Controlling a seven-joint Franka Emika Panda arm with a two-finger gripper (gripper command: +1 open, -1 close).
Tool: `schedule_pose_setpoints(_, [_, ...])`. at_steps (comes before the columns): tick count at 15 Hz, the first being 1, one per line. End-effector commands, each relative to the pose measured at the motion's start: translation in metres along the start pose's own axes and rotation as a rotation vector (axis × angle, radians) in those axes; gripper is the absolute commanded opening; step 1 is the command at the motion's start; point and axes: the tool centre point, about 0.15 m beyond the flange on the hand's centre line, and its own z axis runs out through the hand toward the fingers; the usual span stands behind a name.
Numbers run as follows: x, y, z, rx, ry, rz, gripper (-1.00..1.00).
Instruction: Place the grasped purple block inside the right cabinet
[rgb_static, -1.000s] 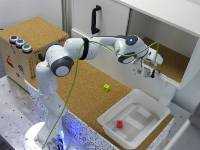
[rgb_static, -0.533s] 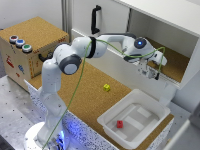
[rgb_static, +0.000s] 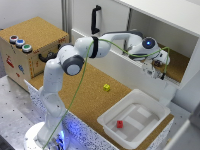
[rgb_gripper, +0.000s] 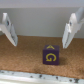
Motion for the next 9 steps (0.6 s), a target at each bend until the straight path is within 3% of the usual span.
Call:
schedule_pose_setpoints(1, [-0.073, -0.046, -0.048, -0.019, -0.021, -0.062, 1.0])
schedule_pose_setpoints(5, [-0.12, -0.07, -0.053, -0.029, -0.143, -0.123, 1.0])
schedule_pose_setpoints(9, [-0.167, -0.103, -0.033, -0.024, -0.325, -0.234, 1.0])
